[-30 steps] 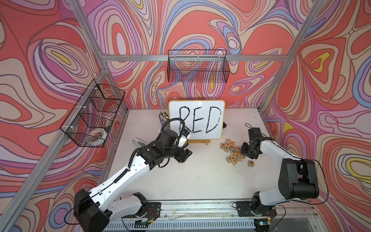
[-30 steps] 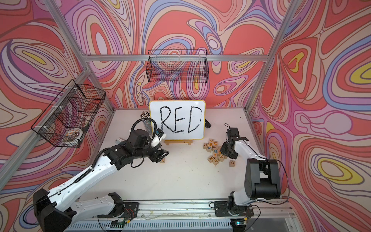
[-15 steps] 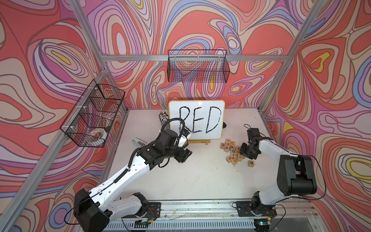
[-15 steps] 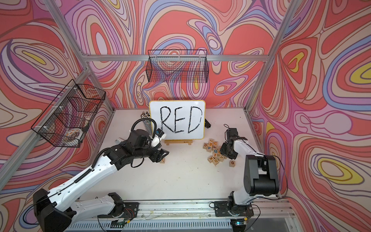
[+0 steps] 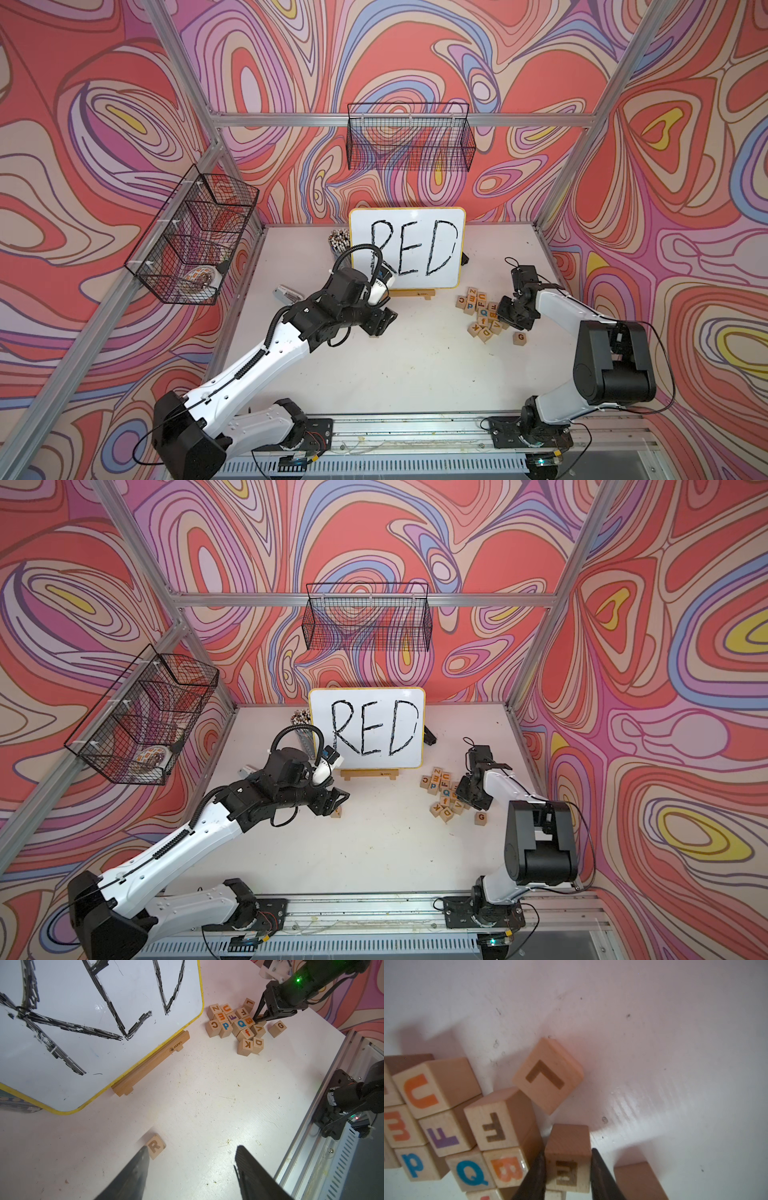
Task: Assemble the uppercase word "red" with letter blocks
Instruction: Pick up the letter block from the center of the board.
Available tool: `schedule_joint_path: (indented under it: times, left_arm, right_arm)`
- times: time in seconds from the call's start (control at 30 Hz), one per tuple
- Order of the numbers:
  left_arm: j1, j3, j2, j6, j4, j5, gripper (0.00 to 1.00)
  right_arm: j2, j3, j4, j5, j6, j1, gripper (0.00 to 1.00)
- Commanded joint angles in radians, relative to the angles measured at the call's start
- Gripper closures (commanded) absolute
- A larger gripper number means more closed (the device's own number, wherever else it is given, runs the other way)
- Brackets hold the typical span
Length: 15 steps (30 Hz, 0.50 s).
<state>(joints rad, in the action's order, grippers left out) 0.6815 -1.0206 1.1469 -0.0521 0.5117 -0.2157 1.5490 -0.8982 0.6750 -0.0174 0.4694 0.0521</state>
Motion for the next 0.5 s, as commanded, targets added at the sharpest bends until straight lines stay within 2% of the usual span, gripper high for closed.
schedule_joint_path:
  times: [0.0, 0.27, 0.47]
  left_arm:
    - [0.004, 0.006, -0.019, 0.018, 0.013, 0.010, 0.31]
    - [0.004, 0.005, -0.023, 0.019, 0.014, 0.014, 0.31]
    - [0.004, 0.005, -0.029, 0.024, 0.014, 0.034, 0.31]
  right_arm:
    - [-0.065, -0.017, 0.055, -0.048, 0.006, 0.005, 0.80]
    - [-0.174, -0.071, 0.147, -0.020, -0.032, -0.022, 0.82]
    - [-0.185, -0.133, 0.208, -0.007, -0.069, -0.215, 0.82]
